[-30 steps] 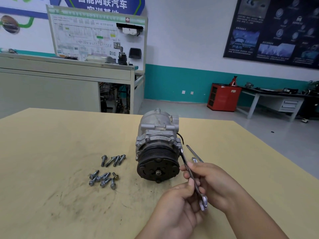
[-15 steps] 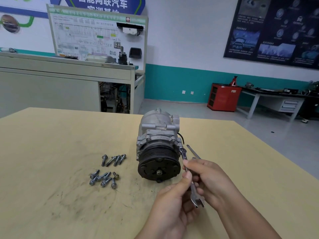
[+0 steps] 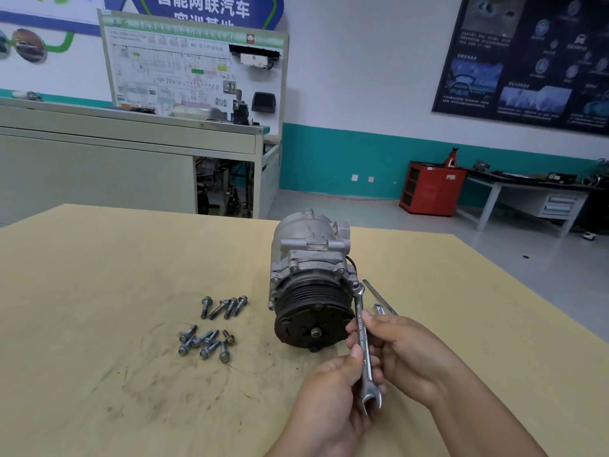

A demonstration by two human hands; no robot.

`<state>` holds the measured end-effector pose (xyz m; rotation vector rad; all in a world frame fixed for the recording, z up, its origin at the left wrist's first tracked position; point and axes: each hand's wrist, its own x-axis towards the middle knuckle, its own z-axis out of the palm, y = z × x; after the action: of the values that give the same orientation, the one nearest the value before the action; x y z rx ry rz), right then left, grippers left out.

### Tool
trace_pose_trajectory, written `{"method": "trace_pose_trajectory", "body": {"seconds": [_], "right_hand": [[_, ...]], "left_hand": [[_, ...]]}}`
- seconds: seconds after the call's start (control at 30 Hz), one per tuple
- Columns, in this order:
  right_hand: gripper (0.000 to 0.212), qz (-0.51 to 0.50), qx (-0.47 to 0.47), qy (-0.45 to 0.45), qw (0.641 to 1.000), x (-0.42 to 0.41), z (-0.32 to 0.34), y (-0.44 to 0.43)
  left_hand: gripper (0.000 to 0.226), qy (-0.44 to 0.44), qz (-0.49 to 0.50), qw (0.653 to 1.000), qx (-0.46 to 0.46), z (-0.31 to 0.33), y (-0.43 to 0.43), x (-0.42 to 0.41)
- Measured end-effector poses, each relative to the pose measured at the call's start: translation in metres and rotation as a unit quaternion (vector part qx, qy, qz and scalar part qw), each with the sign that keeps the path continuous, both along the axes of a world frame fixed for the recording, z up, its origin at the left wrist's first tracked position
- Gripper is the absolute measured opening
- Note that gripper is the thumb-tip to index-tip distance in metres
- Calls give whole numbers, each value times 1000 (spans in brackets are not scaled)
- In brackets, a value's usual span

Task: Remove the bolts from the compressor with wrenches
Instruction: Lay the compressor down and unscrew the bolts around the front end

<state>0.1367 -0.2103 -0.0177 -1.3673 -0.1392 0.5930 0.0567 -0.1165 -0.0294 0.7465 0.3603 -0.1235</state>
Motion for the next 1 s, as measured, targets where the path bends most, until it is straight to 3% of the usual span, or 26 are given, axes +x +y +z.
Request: {"method": "trace_pose_trajectory", "body": {"seconds": [0.2,0.4,0.67,0.83,1.0], "right_hand": [[26,-3,-22,23,999,5,-8,-7],[28,-75,-120,-25,990,13,5,-15],[38,-70,-129,-119,982,7,8,-12],[42,-76,-112,-123,983,3,6,-11],[32,-88,-127,-138,978,1,8,-12]], "left_hand": [[35,32,-18,999,9,-2,-14,3],[52,-22,-39,999,29,1,-29,13],[24,-46,-29,998,22,-1,-26,12],[23,-51,-27,998,39,-3,-24,11],[29,-67,-32,995,62,-6,-24,13]]}}
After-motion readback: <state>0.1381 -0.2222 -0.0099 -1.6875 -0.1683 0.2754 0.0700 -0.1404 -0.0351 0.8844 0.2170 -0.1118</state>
